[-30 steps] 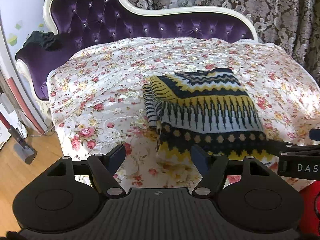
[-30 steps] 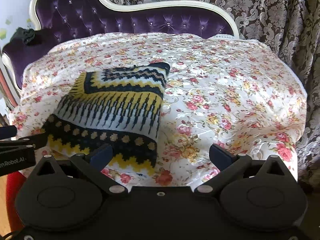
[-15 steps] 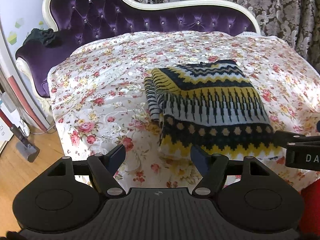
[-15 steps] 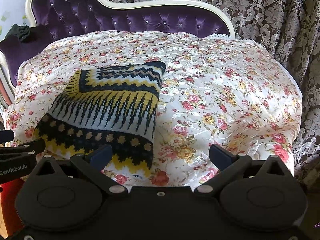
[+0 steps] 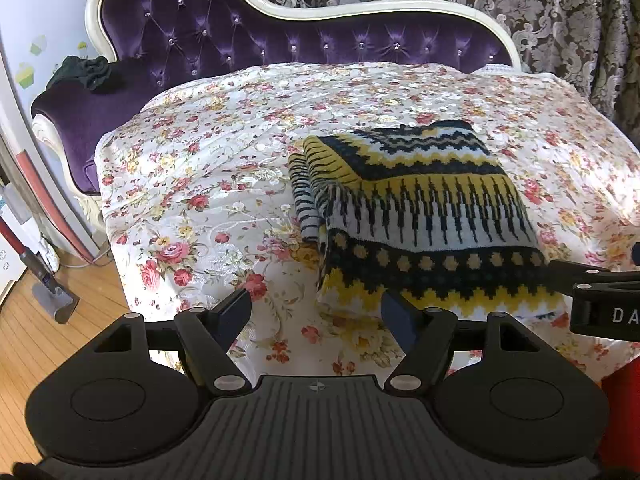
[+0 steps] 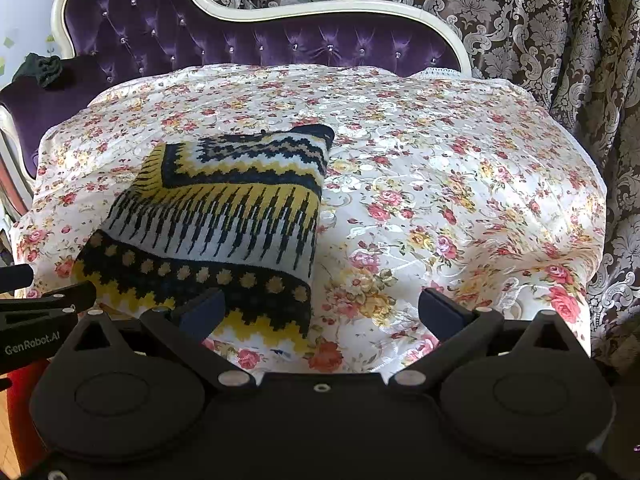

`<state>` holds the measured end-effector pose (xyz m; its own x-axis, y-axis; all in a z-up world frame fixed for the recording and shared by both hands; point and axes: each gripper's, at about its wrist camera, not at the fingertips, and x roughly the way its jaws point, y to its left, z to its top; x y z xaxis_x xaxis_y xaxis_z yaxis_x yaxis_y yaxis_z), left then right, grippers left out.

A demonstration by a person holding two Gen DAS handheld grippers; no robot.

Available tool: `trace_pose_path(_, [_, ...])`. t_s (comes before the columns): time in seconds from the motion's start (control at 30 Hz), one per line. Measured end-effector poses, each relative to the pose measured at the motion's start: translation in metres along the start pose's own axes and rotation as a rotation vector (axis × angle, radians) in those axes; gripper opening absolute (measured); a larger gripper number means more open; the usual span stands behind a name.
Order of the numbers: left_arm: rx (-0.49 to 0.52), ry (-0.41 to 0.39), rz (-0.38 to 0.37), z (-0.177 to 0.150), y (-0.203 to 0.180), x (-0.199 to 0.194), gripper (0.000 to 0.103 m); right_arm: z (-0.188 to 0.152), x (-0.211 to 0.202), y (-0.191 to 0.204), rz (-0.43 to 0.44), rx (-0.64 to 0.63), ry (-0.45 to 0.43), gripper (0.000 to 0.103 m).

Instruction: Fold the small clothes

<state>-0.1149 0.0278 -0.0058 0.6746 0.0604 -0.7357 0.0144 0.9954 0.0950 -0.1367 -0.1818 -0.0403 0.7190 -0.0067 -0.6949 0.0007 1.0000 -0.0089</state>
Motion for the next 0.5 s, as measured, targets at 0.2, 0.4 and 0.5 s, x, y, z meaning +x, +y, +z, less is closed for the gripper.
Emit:
trace_pose_path(0.2, [0.0, 0.0, -0.001, 0.0003, -0.0006, -0.0007, 0.07, -0.0002, 0.0, 0.0009, 0.002, 0.0, 0.001, 0.103])
trace_pose_path(0.4, [0.002, -0.005, -0.002, 0.0008, -0.0015, -0.0031, 0.07, -0.0004, 0.0006, 0.0024, 0.007, 0.003, 0.004, 0.103])
trace_pose_path(0.5, [0.002, -0.002, -0.005, 0.0011, -0.0014, -0.003, 0.07, -0.0006, 0.0005, 0.0021, 0.01, 0.005, 0.004, 0.103])
